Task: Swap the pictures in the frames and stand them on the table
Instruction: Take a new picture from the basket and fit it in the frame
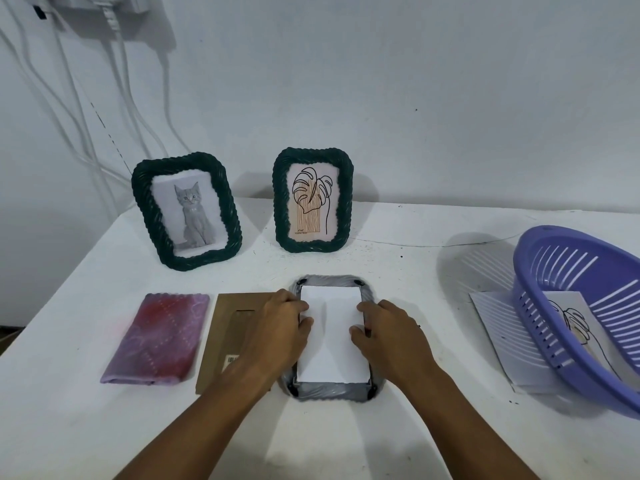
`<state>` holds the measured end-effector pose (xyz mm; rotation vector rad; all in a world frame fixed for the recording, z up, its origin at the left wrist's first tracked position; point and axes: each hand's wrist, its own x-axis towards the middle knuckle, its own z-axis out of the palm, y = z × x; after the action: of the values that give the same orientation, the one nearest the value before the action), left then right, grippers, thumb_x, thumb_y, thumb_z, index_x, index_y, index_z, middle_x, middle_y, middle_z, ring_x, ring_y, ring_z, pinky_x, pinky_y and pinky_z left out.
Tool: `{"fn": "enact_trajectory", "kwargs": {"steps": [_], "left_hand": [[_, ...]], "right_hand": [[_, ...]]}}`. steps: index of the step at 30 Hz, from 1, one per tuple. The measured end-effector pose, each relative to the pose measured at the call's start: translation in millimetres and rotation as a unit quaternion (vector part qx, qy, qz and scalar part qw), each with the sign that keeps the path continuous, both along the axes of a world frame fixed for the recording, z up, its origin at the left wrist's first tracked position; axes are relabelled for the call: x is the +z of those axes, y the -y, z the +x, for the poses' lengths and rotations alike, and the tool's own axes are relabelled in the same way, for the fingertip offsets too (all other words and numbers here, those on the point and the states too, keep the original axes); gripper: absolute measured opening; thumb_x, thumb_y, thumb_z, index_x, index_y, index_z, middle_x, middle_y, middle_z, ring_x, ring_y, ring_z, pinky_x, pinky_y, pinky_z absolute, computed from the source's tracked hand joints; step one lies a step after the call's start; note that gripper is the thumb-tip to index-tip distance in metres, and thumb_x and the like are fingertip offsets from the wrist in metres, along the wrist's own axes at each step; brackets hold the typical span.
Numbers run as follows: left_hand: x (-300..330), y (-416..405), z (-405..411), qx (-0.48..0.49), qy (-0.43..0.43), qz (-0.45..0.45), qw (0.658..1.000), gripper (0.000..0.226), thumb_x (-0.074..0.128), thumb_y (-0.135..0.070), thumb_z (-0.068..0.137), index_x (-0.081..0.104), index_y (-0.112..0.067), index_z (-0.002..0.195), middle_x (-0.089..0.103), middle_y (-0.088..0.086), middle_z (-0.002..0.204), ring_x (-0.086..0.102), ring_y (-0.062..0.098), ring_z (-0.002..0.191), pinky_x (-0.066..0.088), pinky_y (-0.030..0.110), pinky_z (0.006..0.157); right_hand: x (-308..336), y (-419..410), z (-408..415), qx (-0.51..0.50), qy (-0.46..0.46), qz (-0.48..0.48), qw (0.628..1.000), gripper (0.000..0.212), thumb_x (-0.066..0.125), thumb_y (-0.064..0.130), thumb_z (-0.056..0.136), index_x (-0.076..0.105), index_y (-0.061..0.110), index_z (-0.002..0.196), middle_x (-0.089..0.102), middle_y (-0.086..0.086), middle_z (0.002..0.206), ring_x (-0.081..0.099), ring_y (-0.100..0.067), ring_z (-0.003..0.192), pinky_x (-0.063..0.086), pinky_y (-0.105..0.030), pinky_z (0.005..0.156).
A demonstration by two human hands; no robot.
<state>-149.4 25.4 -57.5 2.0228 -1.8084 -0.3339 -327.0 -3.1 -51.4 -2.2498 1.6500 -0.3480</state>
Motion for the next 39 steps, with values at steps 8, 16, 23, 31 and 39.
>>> {"fn": "enact_trajectory", "kwargs": {"steps": [8, 16, 23, 31, 39], "left_hand": [[0, -10, 4, -0.005, -0.014, -0.037, 0.999, 0.029, 0.056, -0.030, 0.093, 0.064, -0.018, 0.118, 0.059, -0.004, 0.117, 0.056, 0.013, 0.106, 0.030, 0.010, 0.075], [-15, -40, 34, 0.106, 0.083, -0.083, 0.987, 0.030, 0.059, -0.035, 0.080, 0.064, -0.013, 0.101, 0.058, 0.011, 0.108, 0.050, 0.033, 0.103, 0.044, 0.049, 0.084], [-31, -69, 29, 0.240, 0.093, -0.052, 0.965, 0.071, 0.051, -0.062, 0.073, 0.056, -0.004, 0.113, 0.050, 0.018, 0.119, 0.044, 0.036, 0.107, 0.039, 0.048, 0.083], [-43, -86, 12, 0.289, 0.030, -0.051, 0.955, 0.076, 0.049, -0.060, 0.075, 0.054, 0.001, 0.120, 0.047, 0.019, 0.127, 0.039, 0.035, 0.118, 0.035, 0.050, 0.097], [-45, -88, 8, 0.301, -0.033, -0.095, 0.948, 0.066, 0.041, -0.055, 0.079, 0.059, -0.002, 0.113, 0.052, 0.013, 0.127, 0.039, 0.030, 0.120, 0.034, 0.050, 0.098]], "right_hand": [[-10, 3, -16, -0.027, 0.118, -0.044, 0.992, 0.026, 0.058, 0.031, 0.090, 0.062, 0.020, 0.114, 0.058, 0.004, 0.095, 0.054, -0.012, 0.078, 0.045, -0.027, 0.070], [-42, -5, -37, -0.069, 0.213, -0.115, 0.968, 0.020, 0.061, 0.012, 0.089, 0.064, 0.013, 0.109, 0.058, 0.003, 0.092, 0.057, -0.017, 0.080, 0.048, -0.028, 0.072], [-47, -3, -39, -0.063, 0.224, -0.123, 0.965, 0.018, 0.061, 0.012, 0.089, 0.064, 0.014, 0.107, 0.057, 0.005, 0.087, 0.056, -0.017, 0.079, 0.046, -0.029, 0.072], [-50, -5, -39, -0.055, 0.210, -0.136, 0.966, 0.017, 0.062, 0.011, 0.088, 0.065, 0.013, 0.104, 0.057, 0.005, 0.082, 0.052, -0.015, 0.078, 0.041, -0.027, 0.071], [-52, -5, -41, -0.049, 0.210, -0.125, 0.968, 0.017, 0.061, 0.012, 0.088, 0.065, 0.016, 0.104, 0.059, 0.005, 0.083, 0.052, -0.015, 0.079, 0.043, -0.029, 0.071]]}}
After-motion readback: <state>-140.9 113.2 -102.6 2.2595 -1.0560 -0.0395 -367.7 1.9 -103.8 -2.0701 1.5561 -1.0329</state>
